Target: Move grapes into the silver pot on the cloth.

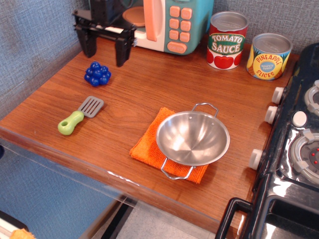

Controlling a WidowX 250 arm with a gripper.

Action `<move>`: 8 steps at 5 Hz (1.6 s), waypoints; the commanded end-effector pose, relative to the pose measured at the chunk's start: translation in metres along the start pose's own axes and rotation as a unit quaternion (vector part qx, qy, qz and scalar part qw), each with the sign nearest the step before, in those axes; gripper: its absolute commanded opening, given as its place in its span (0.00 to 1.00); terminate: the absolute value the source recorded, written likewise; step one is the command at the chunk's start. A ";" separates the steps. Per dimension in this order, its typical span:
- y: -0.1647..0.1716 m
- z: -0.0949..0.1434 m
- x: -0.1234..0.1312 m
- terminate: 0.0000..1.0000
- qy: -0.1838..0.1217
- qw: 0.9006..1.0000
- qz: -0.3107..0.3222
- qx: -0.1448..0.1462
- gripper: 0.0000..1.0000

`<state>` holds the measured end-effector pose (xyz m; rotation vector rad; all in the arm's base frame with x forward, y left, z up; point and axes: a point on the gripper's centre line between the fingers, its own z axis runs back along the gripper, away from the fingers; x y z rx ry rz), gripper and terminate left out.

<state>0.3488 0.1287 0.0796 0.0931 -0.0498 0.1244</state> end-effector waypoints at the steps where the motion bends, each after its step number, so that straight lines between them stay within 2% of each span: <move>1: 0.035 -0.006 0.009 0.00 -0.014 0.997 0.069 -0.007 1.00; 3: 0.049 -0.022 0.015 0.00 -0.015 0.994 0.107 -0.012 1.00; 6: 0.037 -0.033 0.028 0.00 -0.023 0.991 0.134 0.007 1.00; 8: 0.027 -0.044 0.025 0.00 -0.006 0.988 0.156 0.009 1.00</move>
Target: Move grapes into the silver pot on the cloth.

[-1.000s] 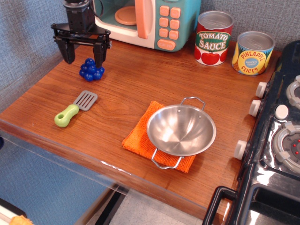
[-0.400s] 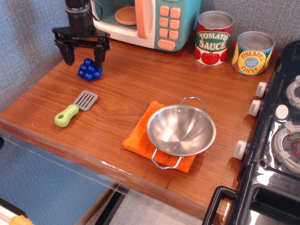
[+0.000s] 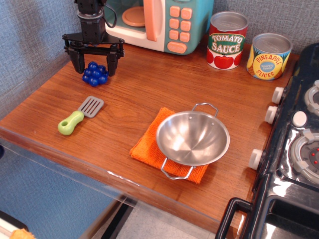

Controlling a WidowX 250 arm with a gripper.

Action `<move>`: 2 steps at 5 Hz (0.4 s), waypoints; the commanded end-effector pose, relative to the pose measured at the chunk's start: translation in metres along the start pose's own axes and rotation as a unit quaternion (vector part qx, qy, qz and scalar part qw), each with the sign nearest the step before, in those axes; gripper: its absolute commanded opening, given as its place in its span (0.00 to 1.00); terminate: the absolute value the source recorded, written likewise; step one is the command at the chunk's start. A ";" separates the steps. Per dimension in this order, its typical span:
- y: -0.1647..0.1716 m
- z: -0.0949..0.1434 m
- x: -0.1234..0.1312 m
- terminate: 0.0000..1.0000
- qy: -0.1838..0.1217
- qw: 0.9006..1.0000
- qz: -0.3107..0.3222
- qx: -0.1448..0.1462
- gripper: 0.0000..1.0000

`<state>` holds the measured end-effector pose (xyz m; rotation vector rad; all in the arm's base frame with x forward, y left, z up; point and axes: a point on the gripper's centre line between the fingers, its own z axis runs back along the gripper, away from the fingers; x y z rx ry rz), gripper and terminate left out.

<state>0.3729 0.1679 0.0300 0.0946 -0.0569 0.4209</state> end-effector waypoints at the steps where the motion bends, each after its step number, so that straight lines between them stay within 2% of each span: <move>1: -0.006 0.004 -0.006 0.00 0.003 1.000 0.019 0.003 1.00; 2: -0.009 -0.001 -0.009 0.00 0.004 1.000 0.021 0.003 0.00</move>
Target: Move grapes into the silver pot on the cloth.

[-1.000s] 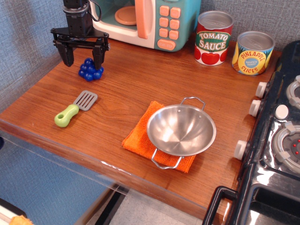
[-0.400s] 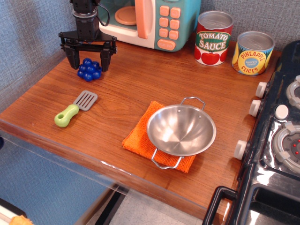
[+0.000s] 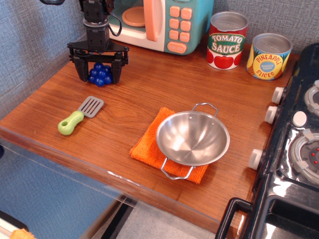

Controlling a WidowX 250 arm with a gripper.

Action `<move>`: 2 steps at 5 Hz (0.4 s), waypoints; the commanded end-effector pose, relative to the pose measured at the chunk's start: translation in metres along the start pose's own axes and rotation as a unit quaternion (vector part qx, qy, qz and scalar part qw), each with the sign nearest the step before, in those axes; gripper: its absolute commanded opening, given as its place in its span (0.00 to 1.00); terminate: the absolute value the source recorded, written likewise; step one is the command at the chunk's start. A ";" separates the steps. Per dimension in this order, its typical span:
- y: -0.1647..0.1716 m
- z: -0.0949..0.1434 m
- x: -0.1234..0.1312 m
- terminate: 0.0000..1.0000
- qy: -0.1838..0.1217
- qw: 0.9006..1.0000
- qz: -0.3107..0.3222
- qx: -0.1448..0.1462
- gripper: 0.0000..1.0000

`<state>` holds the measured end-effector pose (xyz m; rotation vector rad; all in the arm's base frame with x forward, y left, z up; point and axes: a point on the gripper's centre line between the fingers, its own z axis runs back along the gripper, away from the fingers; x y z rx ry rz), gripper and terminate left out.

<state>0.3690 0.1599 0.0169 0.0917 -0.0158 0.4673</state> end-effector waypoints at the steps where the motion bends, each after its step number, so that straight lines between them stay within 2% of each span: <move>1: -0.005 0.011 -0.003 0.00 -0.013 1.000 -0.004 0.000 0.00; 2: -0.009 0.016 -0.005 0.00 -0.014 1.000 -0.016 -0.008 0.00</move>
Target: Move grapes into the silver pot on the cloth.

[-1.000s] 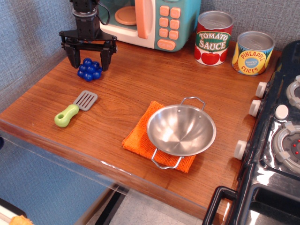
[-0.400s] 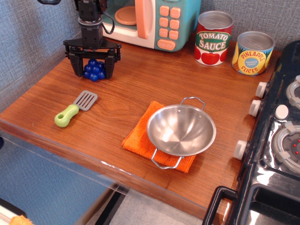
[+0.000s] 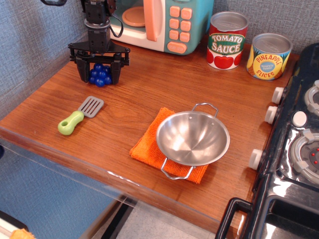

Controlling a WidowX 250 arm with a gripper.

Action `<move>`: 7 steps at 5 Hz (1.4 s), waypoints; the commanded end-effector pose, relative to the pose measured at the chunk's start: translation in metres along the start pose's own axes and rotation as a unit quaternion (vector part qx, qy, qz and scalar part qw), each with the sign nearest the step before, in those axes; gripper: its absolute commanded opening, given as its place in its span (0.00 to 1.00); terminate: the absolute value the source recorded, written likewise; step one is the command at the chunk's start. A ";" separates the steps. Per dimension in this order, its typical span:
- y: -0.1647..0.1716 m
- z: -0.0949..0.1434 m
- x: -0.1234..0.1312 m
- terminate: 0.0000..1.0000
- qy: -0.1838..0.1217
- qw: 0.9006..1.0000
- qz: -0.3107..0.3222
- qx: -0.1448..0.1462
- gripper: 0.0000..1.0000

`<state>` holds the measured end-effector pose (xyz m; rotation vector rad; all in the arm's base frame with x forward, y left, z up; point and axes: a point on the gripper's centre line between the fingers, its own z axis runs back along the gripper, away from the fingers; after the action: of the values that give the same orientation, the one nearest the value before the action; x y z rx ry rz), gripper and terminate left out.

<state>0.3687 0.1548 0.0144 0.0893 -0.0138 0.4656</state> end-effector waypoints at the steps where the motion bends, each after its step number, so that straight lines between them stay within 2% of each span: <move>1: -0.019 0.060 -0.004 0.00 -0.059 0.997 -0.046 -0.021 0.00; 2: -0.058 0.111 -0.026 0.00 -0.106 0.985 -0.120 -0.062 0.00; 3: -0.095 0.127 -0.059 0.00 -0.111 0.969 -0.208 -0.074 0.00; 4: -0.124 0.126 -0.105 0.00 -0.101 0.953 -0.274 -0.084 0.00; 5: -0.158 0.119 -0.145 0.00 -0.087 0.942 -0.315 -0.079 0.00; 6: -0.169 0.104 -0.167 0.00 -0.067 0.939 -0.328 -0.075 0.00; 7: -0.168 0.092 -0.173 0.00 -0.054 0.942 -0.323 -0.074 0.00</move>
<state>0.2998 -0.0855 0.0725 -0.0287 -0.0885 -0.1881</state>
